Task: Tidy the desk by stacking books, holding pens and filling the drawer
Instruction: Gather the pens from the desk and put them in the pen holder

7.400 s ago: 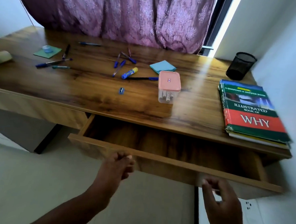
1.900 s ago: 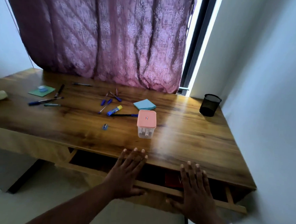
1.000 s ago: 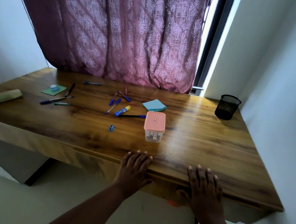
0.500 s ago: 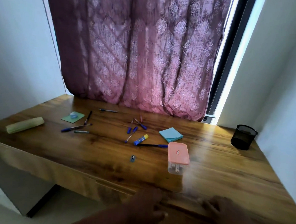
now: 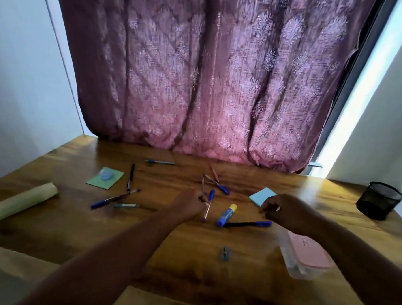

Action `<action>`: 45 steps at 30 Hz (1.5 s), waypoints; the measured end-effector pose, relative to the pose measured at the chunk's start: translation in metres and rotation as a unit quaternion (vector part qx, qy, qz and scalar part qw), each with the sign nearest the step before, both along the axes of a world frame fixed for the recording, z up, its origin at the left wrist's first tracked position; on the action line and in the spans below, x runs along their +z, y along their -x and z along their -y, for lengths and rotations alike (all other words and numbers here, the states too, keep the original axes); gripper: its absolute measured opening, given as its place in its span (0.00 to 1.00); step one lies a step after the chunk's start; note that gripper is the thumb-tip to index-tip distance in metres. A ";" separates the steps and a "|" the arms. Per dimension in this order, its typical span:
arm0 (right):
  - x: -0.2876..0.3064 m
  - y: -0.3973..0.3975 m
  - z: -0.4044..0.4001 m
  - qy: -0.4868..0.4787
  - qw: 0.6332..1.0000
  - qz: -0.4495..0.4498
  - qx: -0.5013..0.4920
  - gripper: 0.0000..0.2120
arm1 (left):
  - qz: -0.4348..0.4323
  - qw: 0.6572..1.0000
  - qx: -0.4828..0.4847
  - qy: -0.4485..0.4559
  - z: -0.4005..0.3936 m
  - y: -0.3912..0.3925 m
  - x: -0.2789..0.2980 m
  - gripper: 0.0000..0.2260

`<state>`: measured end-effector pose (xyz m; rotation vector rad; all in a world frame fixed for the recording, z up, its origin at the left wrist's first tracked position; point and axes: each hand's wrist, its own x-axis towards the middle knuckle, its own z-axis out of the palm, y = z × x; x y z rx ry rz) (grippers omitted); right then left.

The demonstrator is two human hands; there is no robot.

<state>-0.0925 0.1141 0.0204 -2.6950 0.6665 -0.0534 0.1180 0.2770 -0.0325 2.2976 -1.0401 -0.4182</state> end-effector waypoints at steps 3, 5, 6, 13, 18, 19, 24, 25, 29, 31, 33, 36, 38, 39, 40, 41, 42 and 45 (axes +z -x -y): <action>-0.017 -0.026 0.017 0.064 0.993 -0.095 0.040 0.09 | 0.012 1.000 0.007 -0.004 0.033 -0.014 -0.002 0.08; -0.021 -0.041 0.030 0.086 0.982 -0.162 0.055 0.12 | 0.026 1.000 0.010 -0.013 0.056 -0.023 -0.003 0.09; -0.023 -0.048 0.037 0.087 0.975 -0.197 0.062 0.14 | 0.038 0.999 0.013 -0.022 0.066 -0.027 -0.004 0.10; -0.043 -0.078 0.079 0.086 0.934 -0.336 0.091 0.25 | 0.149 0.976 0.040 -0.151 0.120 -0.039 -0.021 0.20; -0.052 -0.086 0.088 0.099 0.909 -0.375 0.153 0.22 | 0.156 0.960 0.051 -0.227 0.133 -0.041 -0.029 0.31; -0.054 -0.087 0.091 0.103 0.908 -0.371 0.165 0.22 | 0.146 0.958 0.050 -0.240 0.135 -0.042 -0.030 0.33; -0.055 -0.087 0.100 0.073 0.915 -0.346 0.196 0.20 | 0.151 0.956 0.045 -0.248 0.139 -0.041 -0.027 0.21; -0.052 -0.085 0.102 0.057 0.919 -0.338 0.193 0.19 | 0.154 0.956 0.039 -0.247 0.138 -0.041 -0.025 0.18; -0.025 -0.071 0.118 -0.055 0.960 -0.231 0.147 0.09 | 0.089 0.971 -0.033 -0.220 0.134 -0.045 0.015 0.11; -0.005 -0.055 0.130 -0.150 0.974 -0.142 0.097 0.12 | 0.031 0.985 -0.058 -0.161 0.138 -0.049 0.049 0.02; 0.029 -0.030 0.137 -0.211 0.976 -0.046 0.030 0.10 | -0.055 0.994 -0.064 -0.065 0.150 -0.048 0.087 0.05; 0.077 0.006 0.155 -0.223 0.972 0.057 -0.046 0.09 | -0.189 0.972 -0.134 0.046 0.170 -0.032 0.127 0.02; 0.115 0.038 0.163 -0.225 0.956 0.147 -0.113 0.08 | -0.231 0.949 -0.189 0.102 0.190 -0.010 0.156 0.02; 0.134 0.058 0.167 -0.216 0.946 0.193 -0.147 0.06 | -0.238 0.939 -0.213 0.125 0.206 0.005 0.168 0.04; 0.151 0.077 0.173 -0.200 0.935 0.233 -0.176 0.06 | -0.247 0.930 -0.229 0.147 0.223 0.020 0.178 0.05; 0.164 0.095 0.180 -0.185 0.925 0.266 -0.199 0.08 | -0.253 0.922 -0.243 0.166 0.240 0.036 0.185 0.07; 0.173 0.111 0.188 -0.171 0.913 0.298 -0.219 0.11 | -0.262 0.912 -0.255 0.185 0.259 0.052 0.189 0.07; 0.179 0.146 0.224 -0.129 0.873 0.368 -0.291 0.17 | -0.254 0.903 -0.279 0.208 0.316 0.101 0.190 0.08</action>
